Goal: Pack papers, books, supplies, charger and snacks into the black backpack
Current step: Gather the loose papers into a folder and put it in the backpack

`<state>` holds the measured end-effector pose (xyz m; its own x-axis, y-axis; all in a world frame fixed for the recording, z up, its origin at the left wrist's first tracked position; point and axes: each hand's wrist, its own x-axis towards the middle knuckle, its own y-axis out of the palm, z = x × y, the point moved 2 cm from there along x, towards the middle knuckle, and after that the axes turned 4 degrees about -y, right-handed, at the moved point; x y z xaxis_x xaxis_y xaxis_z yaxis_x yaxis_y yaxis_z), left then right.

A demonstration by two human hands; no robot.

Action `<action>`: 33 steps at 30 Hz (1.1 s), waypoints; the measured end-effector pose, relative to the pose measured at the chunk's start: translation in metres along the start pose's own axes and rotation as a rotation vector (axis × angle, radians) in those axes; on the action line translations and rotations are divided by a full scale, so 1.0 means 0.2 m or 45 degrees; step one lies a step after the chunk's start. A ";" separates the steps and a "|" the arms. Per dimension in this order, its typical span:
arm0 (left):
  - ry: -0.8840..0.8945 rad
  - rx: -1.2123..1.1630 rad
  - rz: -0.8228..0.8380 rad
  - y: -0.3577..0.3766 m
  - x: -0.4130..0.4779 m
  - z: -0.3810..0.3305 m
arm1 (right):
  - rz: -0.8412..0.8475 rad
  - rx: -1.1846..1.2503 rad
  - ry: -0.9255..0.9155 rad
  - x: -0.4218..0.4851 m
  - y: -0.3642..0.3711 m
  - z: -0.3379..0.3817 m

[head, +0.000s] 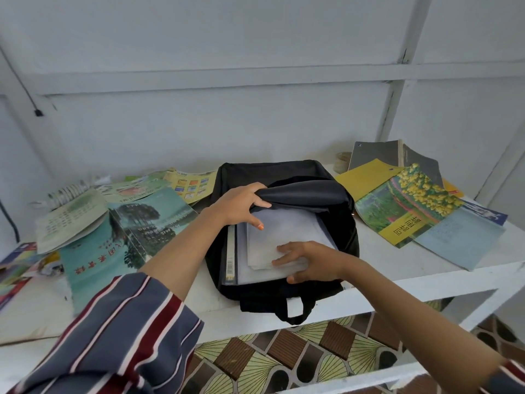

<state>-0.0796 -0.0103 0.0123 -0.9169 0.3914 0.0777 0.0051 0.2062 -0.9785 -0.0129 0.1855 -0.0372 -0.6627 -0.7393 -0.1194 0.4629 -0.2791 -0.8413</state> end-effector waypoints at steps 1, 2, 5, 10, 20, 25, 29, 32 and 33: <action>0.005 0.005 -0.001 0.00 0.00 0.00 | -0.027 -0.030 0.011 0.01 0.00 -0.01; 0.010 0.008 -0.004 0.00 -0.01 0.00 | -0.056 -0.090 0.030 0.02 0.01 -0.03; 0.016 0.022 -0.012 -0.01 -0.01 0.00 | -0.178 -0.217 0.083 0.01 0.00 -0.06; 0.028 0.037 -0.010 -0.01 -0.02 -0.01 | -0.207 -0.234 0.086 -0.04 0.01 -0.13; 0.003 0.028 -0.004 0.00 -0.01 -0.01 | -0.280 -0.465 0.083 0.09 0.00 -0.16; -0.044 0.016 0.012 0.00 -0.01 -0.01 | -0.240 -0.493 0.115 0.09 0.02 -0.18; -0.043 0.011 0.035 0.00 -0.01 -0.03 | -0.234 -0.429 0.081 0.09 0.02 -0.19; -0.050 -0.011 0.158 0.02 -0.01 -0.04 | -0.289 -0.359 0.031 0.07 0.02 -0.18; -0.067 -0.052 0.226 0.02 -0.02 -0.04 | -0.323 -0.324 -0.006 0.06 0.02 -0.17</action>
<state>-0.0733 -0.0027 0.0089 -0.9198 0.3777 -0.1067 0.1839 0.1744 -0.9673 -0.0395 0.1965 -0.0596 -0.7345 -0.6692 0.1123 0.1220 -0.2931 -0.9483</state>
